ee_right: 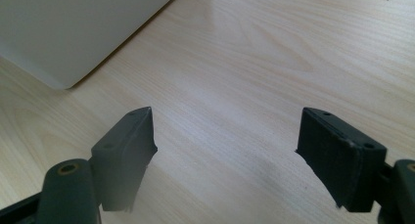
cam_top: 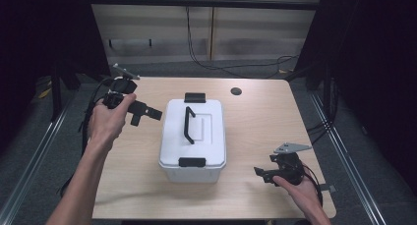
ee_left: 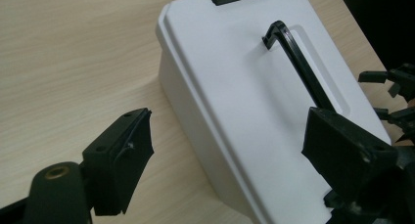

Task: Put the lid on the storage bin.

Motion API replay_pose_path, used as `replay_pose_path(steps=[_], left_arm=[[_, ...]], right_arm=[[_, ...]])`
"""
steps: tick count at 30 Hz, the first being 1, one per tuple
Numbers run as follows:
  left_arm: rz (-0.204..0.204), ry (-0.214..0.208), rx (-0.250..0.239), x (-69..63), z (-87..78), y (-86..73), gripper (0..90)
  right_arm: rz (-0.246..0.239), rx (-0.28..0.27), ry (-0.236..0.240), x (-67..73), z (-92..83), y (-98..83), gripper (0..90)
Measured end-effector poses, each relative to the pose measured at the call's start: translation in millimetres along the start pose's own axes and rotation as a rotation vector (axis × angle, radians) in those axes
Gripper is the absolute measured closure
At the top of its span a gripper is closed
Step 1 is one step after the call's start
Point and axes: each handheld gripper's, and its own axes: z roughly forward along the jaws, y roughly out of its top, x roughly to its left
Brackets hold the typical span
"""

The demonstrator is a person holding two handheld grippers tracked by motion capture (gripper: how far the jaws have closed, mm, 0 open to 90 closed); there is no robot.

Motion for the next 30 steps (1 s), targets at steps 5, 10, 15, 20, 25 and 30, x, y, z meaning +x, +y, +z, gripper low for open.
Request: replay_pose_path(steps=[5, 10, 15, 20, 25, 30], left_arm=[[0.017, 0.012, -0.058, 7.9, -8.1, -10.6, 18.5], [0.033, 0.039, -0.118, 22.1, -12.7, -29.1, 20.3], [-0.003, 0.036, -0.166, 40.5, -19.3, -45.0, 23.3], [0.005, 0.037, -0.225, 56.8, -26.4, -71.5, 27.2], [0.014, 0.040, -0.279, 64.1, -29.8, -90.7, 25.2], [0.017, 0.073, -0.292, 69.5, -28.0, -113.9, 24.7]], right_arm=[[0.000, 0.000, -0.002, -0.3, -0.5, -0.3, 21.2], [-0.003, 0.000, 0.001, 1.0, -1.5, -0.9, 21.1], [0.001, 0.000, 0.000, 0.7, -1.5, -0.8, 21.2], [-0.002, 0.000, -0.004, 0.4, -1.2, -0.8, 21.2], [0.002, 0.002, -0.006, 0.8, -1.7, -0.8, 21.2], [0.000, 0.001, -0.007, 0.8, -1.8, -1.0, 21.2]])
